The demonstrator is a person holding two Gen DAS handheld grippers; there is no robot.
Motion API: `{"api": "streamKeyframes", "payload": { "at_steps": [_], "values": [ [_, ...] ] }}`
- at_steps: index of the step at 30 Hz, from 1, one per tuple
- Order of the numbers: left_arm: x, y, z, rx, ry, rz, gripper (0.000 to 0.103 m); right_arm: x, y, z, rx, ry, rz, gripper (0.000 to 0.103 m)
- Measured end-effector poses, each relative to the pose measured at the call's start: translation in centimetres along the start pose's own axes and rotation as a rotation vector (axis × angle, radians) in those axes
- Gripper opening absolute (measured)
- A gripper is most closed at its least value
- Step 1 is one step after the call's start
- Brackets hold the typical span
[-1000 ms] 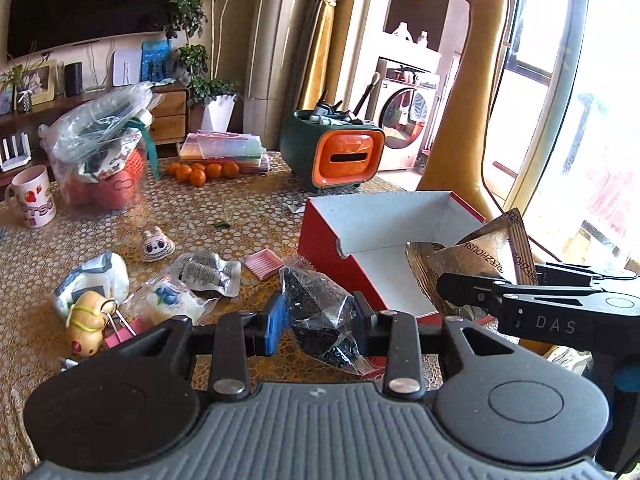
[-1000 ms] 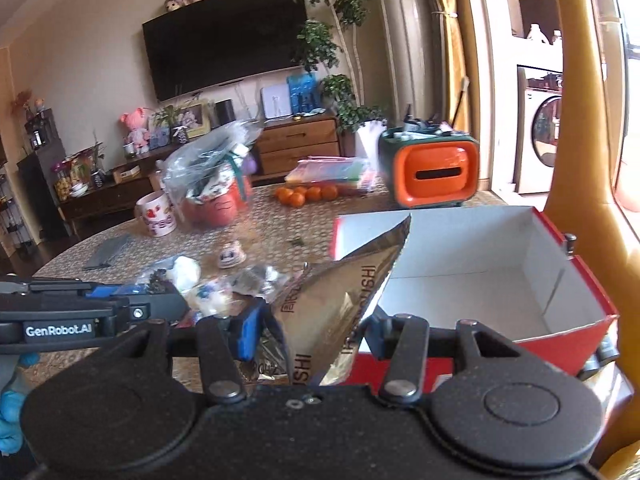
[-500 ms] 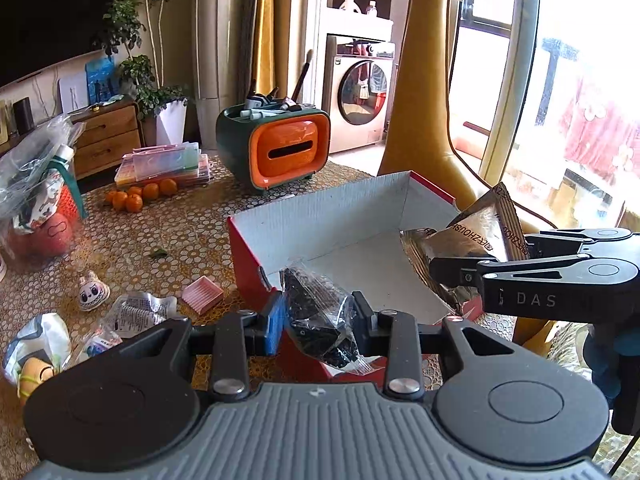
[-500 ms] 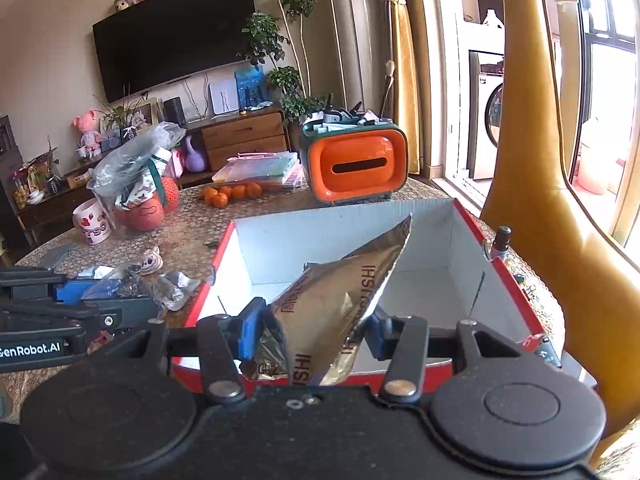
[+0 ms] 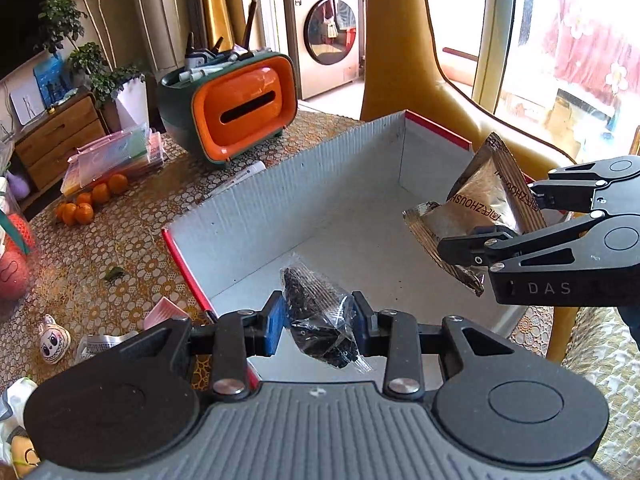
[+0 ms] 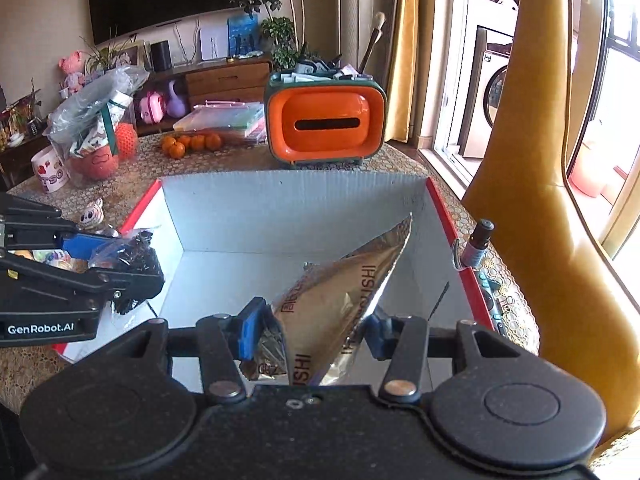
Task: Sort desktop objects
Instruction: 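Carry the black bundle and silver snack bag over the red shoebox with both grippers, then open the left gripper to drop the bundle while the right gripper releases the snack bag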
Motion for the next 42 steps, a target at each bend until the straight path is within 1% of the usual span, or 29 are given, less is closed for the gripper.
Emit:
{"api": "streamKeyframes", "payload": {
  "at_steps": [3,8,12,17,23,26,28,32,33,36,38,42],
  "values": [
    [-1.5,-0.1,0.6,-0.008,0.009,-0.046,0.034,-1.3,0.0,1.0,-0.017,0.014,-0.026,0.049],
    [-3.8,0.0,1.4,-0.052,0.021,-0.122,0.034,-3.4,0.4,1.8,-0.011,-0.005,-0.1,0.049],
    [-5.1,0.4,1.8,-0.06,0.04,-0.183,0.034,-4.4,0.9,2.1,-0.013,-0.008,-0.153,0.049],
    [-6.4,0.8,2.3,-0.07,0.057,-0.26,0.034,-5.1,1.4,2.4,-0.026,-0.02,-0.194,0.049],
    [-7.0,1.2,2.7,-0.095,0.063,-0.309,0.034,-5.4,1.5,2.3,-0.015,-0.022,-0.236,0.05],
    [-7.0,1.2,2.7,-0.099,0.065,-0.315,0.034,-5.4,1.6,2.2,-0.006,-0.015,-0.255,0.051],
    [-7.0,1.3,2.8,-0.108,0.074,-0.319,0.037,-5.5,1.6,2.2,-0.005,-0.011,-0.265,0.053],
    [-6.6,1.1,2.9,-0.107,0.076,-0.303,0.048,-5.3,1.2,2.1,0.001,0.009,-0.264,0.061],
    [-6.4,1.0,2.9,-0.105,0.081,-0.296,0.051,-5.2,1.1,2.2,-0.001,0.013,-0.26,0.065],
    [-5.8,0.8,2.8,-0.097,0.087,-0.269,0.052,-4.5,0.8,2.6,-0.01,0.018,-0.24,0.068],
    [-5.1,0.7,2.6,-0.07,0.097,-0.252,0.052,-3.9,0.6,2.7,-0.027,0.01,-0.224,0.068],
    [-3.6,0.4,2.2,-0.02,0.117,-0.218,0.052,-2.4,0.3,2.5,-0.032,-0.005,-0.186,0.073]
  ]
}}
Point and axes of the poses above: each gripper's, at about its wrist camera, not at the fingertips, and x roughly against the way its jaws point, z to its right, y to its underside, the point moved 8 cm from there along -x, roughly the way its jaws point, and after that the axes turned 12 degrees about -y, right-handed, at the moved point
